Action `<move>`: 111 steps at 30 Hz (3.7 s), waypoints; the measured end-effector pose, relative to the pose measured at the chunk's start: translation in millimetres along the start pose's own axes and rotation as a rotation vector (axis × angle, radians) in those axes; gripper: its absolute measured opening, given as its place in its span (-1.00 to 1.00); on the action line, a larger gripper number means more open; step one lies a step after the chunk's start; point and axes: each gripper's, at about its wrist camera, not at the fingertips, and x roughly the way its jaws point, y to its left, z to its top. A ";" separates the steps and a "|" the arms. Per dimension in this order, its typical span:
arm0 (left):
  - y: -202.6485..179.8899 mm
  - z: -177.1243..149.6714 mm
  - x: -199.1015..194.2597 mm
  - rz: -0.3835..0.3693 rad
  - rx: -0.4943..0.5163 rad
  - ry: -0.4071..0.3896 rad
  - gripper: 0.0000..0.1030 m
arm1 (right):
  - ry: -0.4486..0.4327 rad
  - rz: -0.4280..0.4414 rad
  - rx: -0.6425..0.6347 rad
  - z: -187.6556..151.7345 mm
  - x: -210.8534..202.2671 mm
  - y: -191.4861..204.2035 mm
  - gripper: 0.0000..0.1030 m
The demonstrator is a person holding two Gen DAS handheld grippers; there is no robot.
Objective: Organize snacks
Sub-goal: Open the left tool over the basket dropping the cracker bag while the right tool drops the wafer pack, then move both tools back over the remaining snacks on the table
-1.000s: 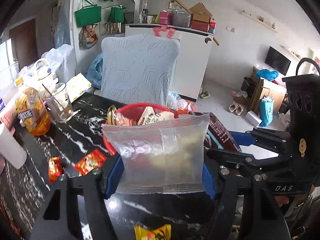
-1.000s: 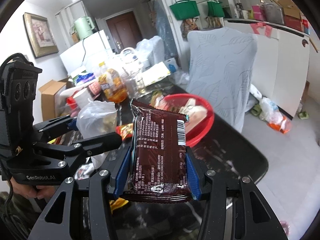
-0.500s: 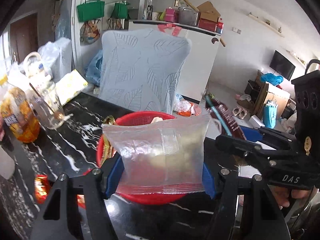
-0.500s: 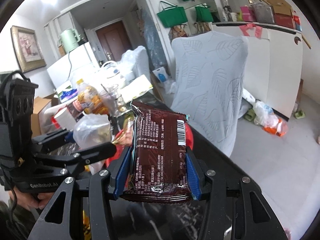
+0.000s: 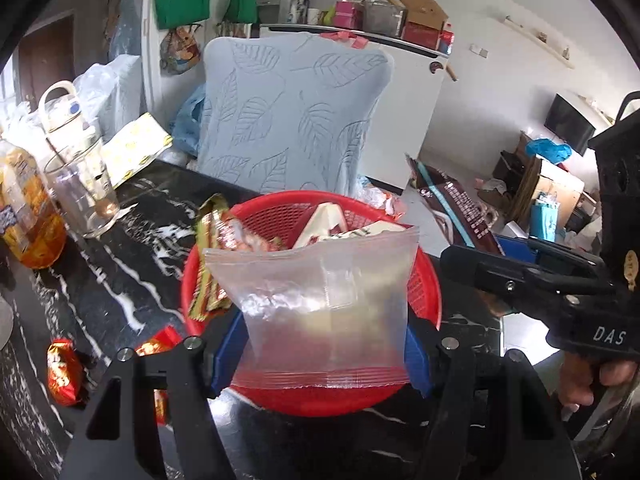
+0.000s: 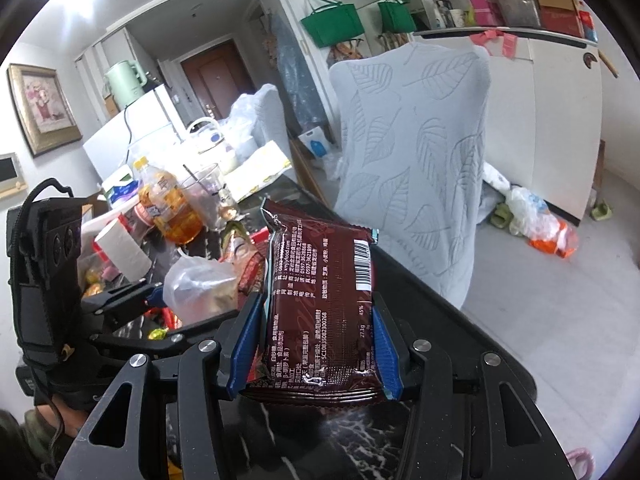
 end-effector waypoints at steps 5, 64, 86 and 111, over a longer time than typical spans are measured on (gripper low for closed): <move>6.2 -5.4 -0.9 0.072 -0.018 0.005 0.30 | -0.011 0.021 -0.022 2.3 3.8 6.3 -0.01; 14.1 -10.7 -156.5 0.275 -0.073 -0.219 0.50 | -0.129 0.022 -0.209 12.0 -53.9 103.5 0.21; 15.1 -77.8 -231.8 0.378 -0.165 -0.281 0.50 | -0.110 0.183 -0.324 -34.1 -87.2 174.2 0.32; 45.2 -174.6 -198.8 0.404 -0.380 -0.102 0.50 | 0.147 0.260 -0.362 -115.2 -35.4 190.4 0.42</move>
